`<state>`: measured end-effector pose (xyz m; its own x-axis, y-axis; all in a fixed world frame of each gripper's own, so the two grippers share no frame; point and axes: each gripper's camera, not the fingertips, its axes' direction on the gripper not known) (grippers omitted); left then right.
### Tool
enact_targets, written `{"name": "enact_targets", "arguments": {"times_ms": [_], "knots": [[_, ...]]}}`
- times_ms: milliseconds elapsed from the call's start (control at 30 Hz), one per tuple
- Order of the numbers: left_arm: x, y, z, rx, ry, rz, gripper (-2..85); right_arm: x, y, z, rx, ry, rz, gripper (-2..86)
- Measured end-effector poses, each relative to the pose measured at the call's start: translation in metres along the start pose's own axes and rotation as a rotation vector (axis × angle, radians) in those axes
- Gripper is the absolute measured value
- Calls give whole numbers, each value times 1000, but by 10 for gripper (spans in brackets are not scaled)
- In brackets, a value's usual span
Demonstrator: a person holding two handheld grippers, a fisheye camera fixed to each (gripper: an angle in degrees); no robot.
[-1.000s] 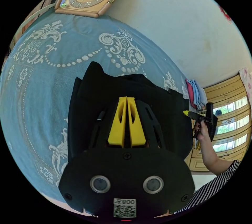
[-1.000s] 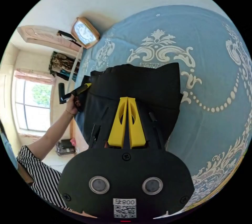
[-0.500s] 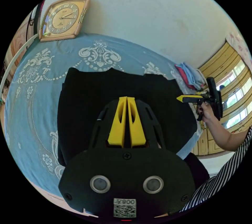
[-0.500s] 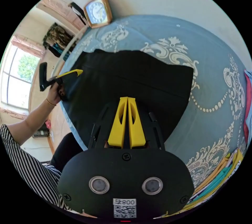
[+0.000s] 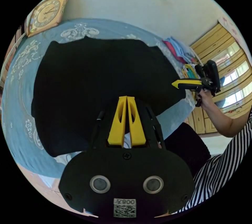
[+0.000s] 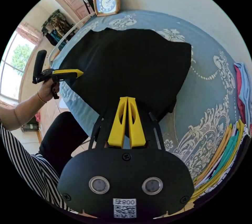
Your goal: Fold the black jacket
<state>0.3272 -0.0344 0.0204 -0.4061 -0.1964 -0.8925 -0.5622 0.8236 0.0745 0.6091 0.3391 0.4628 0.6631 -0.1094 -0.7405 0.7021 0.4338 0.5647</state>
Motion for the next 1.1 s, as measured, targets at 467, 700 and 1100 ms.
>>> {"name": "enact_targets", "arguments": {"times_ms": [467,700,1100], "knots": [[-129,143,-109,352,-74,-552,87,-33,-28,20,4,-32,61,0],[-189,215,-81,460,255,-800,117,-76,-73,6,120,-79,5,1],[-209,267,-48,481,446,-835,122,-135,-233,63,9,-33,-159,1]]}}
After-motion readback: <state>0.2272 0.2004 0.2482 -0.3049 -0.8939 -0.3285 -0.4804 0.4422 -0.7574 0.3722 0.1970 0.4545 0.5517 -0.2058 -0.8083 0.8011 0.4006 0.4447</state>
